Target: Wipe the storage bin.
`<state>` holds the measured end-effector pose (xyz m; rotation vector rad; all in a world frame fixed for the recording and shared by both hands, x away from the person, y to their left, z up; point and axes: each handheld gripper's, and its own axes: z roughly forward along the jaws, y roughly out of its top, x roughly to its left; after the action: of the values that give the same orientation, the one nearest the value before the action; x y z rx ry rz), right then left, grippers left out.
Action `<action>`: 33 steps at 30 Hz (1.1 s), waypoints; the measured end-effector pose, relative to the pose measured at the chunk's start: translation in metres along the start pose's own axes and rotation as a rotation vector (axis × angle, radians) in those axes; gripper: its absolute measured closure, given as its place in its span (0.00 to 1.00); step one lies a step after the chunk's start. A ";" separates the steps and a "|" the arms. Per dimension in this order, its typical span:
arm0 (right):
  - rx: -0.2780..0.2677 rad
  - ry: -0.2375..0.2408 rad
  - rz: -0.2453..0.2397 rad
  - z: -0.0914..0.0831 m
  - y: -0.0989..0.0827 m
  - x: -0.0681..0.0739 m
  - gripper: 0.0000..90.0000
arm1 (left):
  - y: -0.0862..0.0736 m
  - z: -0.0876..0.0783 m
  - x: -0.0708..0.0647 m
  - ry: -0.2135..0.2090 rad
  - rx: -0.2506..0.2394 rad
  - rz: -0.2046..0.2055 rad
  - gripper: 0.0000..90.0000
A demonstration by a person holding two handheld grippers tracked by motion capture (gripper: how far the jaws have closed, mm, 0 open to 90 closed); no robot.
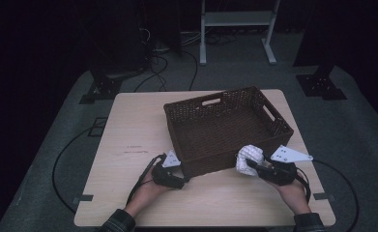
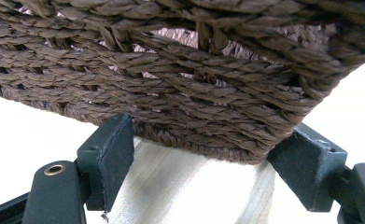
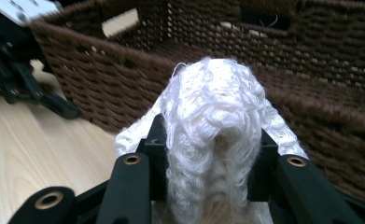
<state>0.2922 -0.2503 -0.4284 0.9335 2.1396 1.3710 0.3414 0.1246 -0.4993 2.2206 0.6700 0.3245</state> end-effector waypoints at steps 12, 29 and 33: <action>0.008 0.033 -0.004 0.010 0.000 0.004 0.68 | 0.000 0.000 0.000 0.000 0.000 0.000 0.26; 0.146 0.065 -0.013 0.034 -0.018 0.008 0.68 | 0.000 0.000 0.000 0.000 0.001 0.000 0.26; 0.176 0.079 0.004 0.040 -0.023 0.007 0.68 | 0.000 0.000 0.000 0.000 0.000 0.000 0.26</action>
<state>0.3064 -0.2270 -0.4659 0.9633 2.3499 1.2557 0.3414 0.1247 -0.4992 2.2208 0.6703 0.3243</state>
